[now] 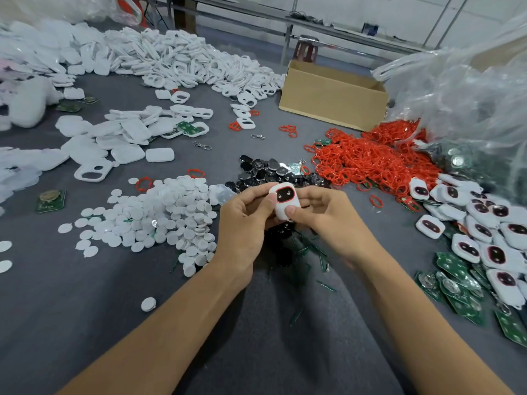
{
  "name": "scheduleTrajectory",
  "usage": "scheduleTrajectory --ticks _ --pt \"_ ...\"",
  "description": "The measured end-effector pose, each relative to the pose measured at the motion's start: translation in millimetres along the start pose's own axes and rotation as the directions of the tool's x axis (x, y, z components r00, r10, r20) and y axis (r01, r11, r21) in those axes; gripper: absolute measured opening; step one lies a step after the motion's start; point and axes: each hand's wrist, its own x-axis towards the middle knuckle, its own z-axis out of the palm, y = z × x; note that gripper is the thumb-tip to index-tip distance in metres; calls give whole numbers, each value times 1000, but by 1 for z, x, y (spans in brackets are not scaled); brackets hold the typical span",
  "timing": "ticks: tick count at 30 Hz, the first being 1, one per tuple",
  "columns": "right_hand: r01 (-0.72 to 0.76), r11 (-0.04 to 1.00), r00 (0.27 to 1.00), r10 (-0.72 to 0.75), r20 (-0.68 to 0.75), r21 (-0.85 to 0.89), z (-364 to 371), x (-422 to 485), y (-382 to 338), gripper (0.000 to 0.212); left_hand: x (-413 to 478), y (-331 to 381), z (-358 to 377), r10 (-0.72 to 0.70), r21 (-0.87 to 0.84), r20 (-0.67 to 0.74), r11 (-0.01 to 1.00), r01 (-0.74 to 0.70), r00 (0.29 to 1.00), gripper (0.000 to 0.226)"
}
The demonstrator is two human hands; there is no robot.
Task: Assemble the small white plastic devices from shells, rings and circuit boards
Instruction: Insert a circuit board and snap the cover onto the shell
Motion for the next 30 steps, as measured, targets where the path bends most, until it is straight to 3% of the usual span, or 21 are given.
scheduleTrajectory --ticks 2,5,12,21,30 --pt "-53 992 995 43 90 110 1 -1 0 21 -1 1 1 6 -4 30 1000 -6 1000 25" --pt "-29 991 987 8 162 127 4 -2 0 16 -3 3 2 3 -16 68 1000 -2 998 28" --pt "-23 999 997 21 77 30 10 -2 5 13 -2 2 1 11 24 92 1000 -13 996 28" --pt "-54 998 998 54 -12 30 13 -1 7 15 -2 1 0 0 38 96 999 -3 995 27" --pt "-37 999 999 36 23 11 14 -3 8 15 0 1 1 -1 35 44 999 0 999 28"
